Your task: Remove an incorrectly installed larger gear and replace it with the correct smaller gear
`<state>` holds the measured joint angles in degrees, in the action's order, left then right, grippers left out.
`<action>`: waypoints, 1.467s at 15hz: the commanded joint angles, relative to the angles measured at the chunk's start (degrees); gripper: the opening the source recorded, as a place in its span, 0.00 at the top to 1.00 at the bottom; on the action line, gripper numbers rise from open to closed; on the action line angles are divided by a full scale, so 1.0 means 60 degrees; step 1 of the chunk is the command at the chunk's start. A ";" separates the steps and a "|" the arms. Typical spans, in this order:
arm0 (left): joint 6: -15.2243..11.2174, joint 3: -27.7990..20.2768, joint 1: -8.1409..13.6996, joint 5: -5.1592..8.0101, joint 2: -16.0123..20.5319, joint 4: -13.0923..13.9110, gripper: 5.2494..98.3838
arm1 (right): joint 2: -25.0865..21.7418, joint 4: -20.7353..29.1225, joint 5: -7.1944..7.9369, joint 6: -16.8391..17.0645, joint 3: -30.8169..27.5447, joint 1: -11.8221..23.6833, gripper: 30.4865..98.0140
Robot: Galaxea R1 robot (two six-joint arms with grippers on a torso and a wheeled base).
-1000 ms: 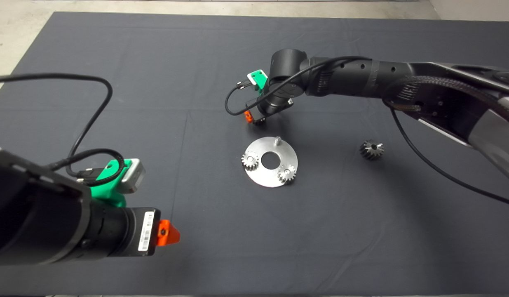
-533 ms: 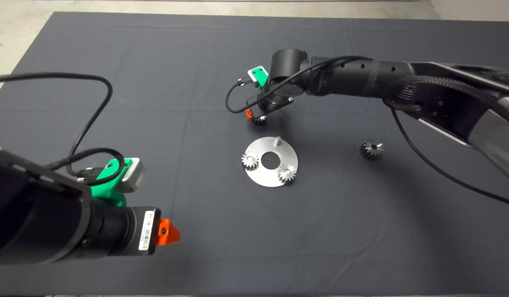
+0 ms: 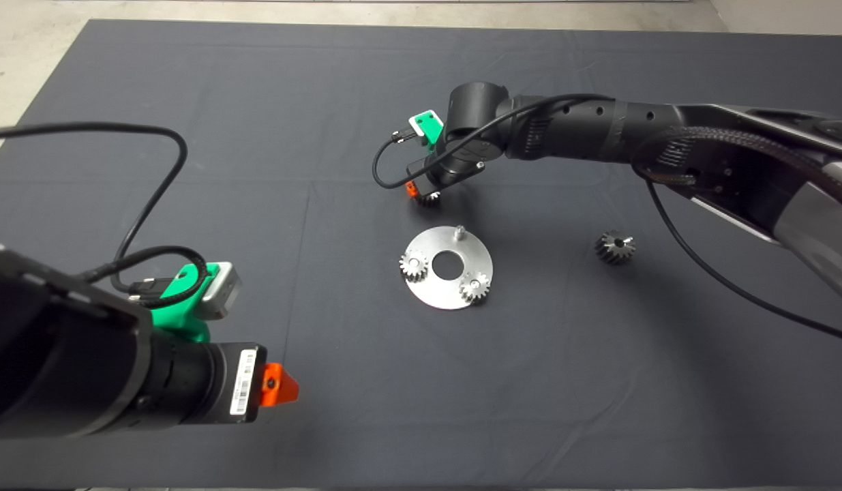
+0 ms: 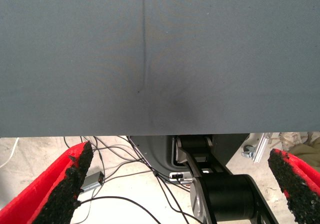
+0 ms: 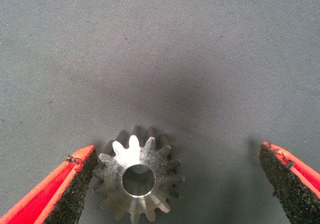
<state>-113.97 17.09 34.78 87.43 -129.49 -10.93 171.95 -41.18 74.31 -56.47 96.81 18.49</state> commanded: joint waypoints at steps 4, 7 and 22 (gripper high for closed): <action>-0.0004 -0.0039 0.0068 0.0604 0.0010 -0.0096 0.10 | 0.0047 -0.0270 -0.0022 -0.0080 -0.0009 0.0068 0.23; -0.0004 -0.0039 0.0078 0.0604 0.0010 -0.0111 0.10 | 0.0047 -0.0270 -0.0003 -0.0066 -0.0048 0.0068 0.32; -0.0004 -0.0068 0.0078 0.0604 0.0024 -0.0111 0.10 | 0.0076 -0.0783 0.0051 -0.0066 -0.0539 -0.0107 0.62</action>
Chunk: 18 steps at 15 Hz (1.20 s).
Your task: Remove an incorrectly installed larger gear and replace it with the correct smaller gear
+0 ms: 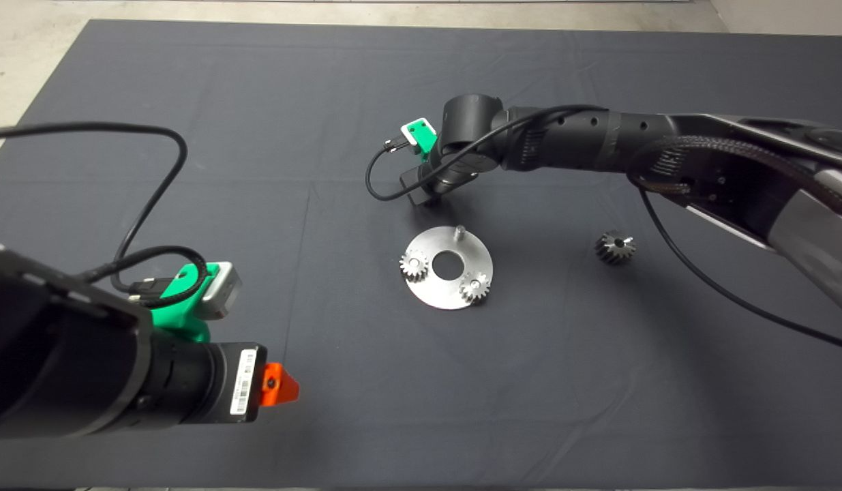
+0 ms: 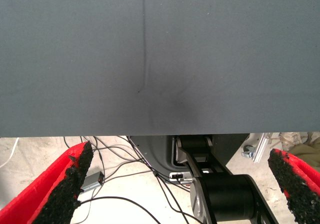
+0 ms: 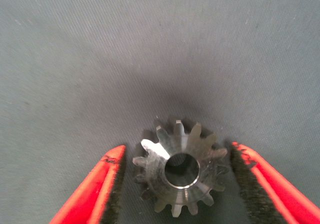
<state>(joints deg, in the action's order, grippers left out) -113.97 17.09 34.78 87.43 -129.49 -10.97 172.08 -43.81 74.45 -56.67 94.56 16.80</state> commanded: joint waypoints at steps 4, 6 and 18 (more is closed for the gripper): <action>-0.0004 -0.0112 0.0075 0.0604 0.0025 -0.0105 0.10 | 0.0054 -0.0476 0.0043 -0.0036 -0.0192 0.0101 0.69; -0.0004 -0.0110 0.0076 0.0604 0.0010 -0.0105 0.10 | 0.0054 -0.0579 0.0058 -0.0047 -0.0206 0.0101 0.69; -0.0003 -0.0083 0.0078 0.0604 0.0010 -0.0105 0.10 | 0.0042 -0.0769 0.0116 -0.0047 -0.0206 0.0130 0.80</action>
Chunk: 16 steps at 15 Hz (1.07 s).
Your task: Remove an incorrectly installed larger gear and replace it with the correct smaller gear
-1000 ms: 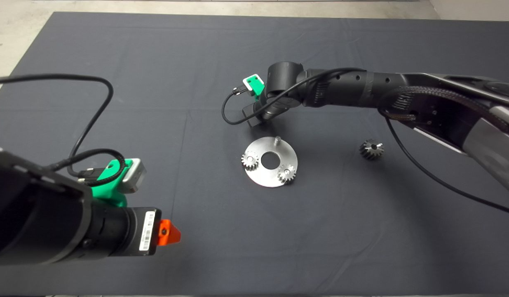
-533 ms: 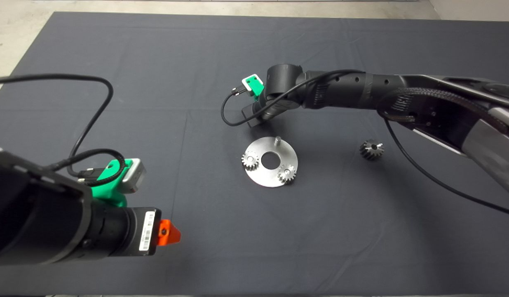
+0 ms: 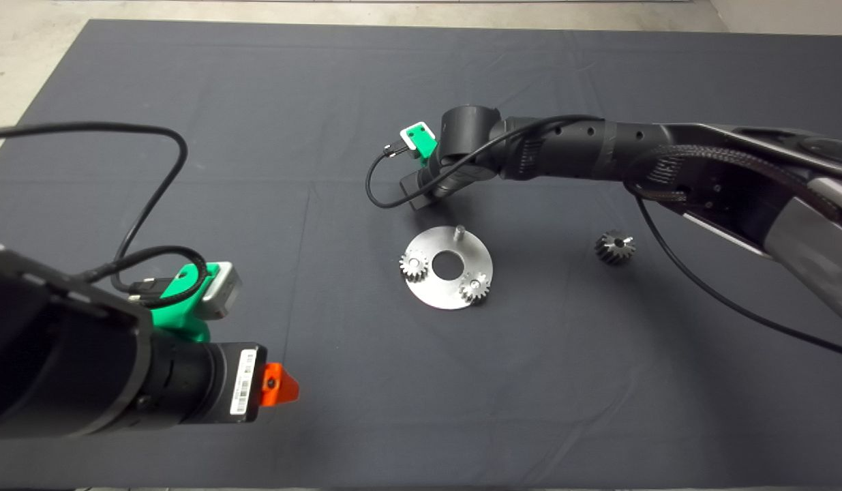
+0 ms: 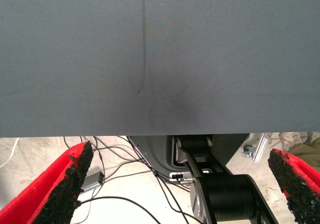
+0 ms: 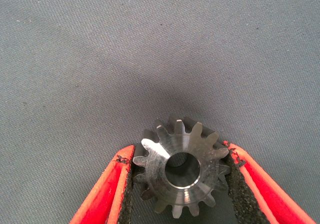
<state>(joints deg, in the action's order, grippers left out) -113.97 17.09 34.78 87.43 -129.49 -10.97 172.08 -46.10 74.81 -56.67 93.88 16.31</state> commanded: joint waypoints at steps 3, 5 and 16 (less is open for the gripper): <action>-0.0004 -0.0097 0.0069 0.0604 0.0010 -0.0105 0.10 | 0.0039 -0.0388 0.0071 -0.0047 -0.0093 0.0212 0.83; -0.0004 -0.0097 0.0078 0.0604 0.0010 -0.0105 0.10 | 0.0039 -0.0388 0.0225 -0.0047 -0.0122 0.0212 0.84; 0.0005 -0.0009 0.0078 0.0589 0.0079 -0.0085 0.10 | -0.0063 -0.0213 0.2111 -0.0872 -0.1557 0.1275 0.90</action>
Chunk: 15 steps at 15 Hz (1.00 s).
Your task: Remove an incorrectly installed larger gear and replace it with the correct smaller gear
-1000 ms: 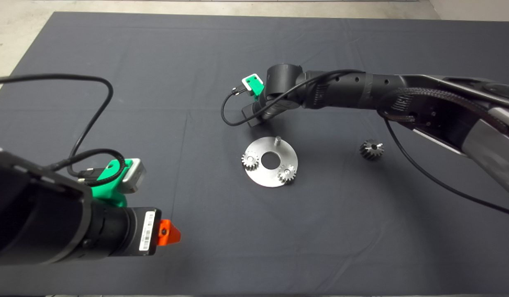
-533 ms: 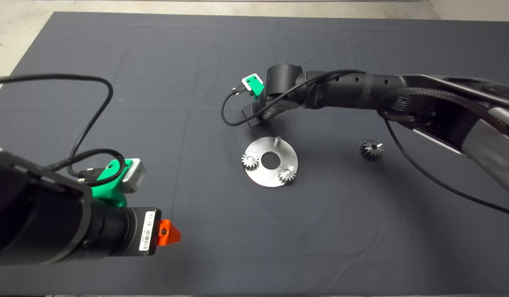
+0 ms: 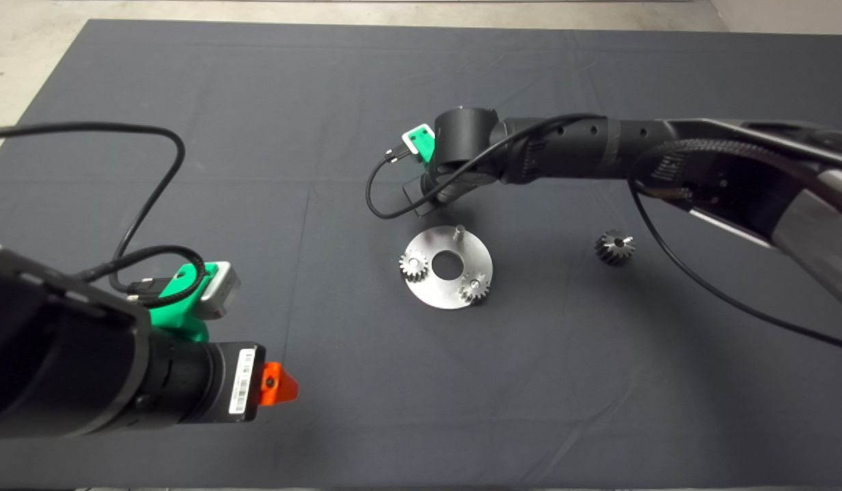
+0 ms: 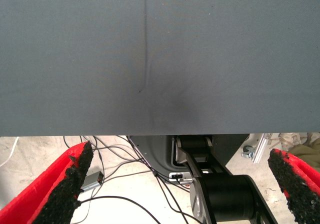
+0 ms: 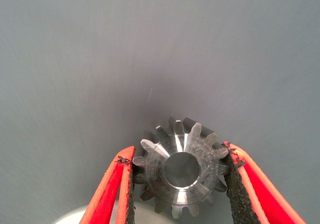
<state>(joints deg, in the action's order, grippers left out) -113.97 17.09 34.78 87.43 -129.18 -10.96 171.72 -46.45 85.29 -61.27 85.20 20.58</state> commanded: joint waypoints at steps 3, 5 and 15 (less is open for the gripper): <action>0.0010 0.0005 0.0068 0.0589 -0.0011 -0.0092 0.10 | -0.0017 0.1268 0.0478 -0.0130 -0.0140 0.1114 0.91; 0.0006 0.0020 0.0078 0.0589 -0.0012 -0.0092 0.10 | -0.0105 0.3004 0.0478 -0.0101 -0.0144 0.1312 0.91; -0.0005 -0.0097 0.0078 0.0589 -0.0012 -0.0092 0.10 | -0.0954 0.6437 0.0493 -0.0643 -0.1195 0.1961 0.91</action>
<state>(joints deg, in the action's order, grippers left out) -113.96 17.09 34.78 87.43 -129.33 -10.97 167.32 -9.87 87.70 -64.27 79.42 29.65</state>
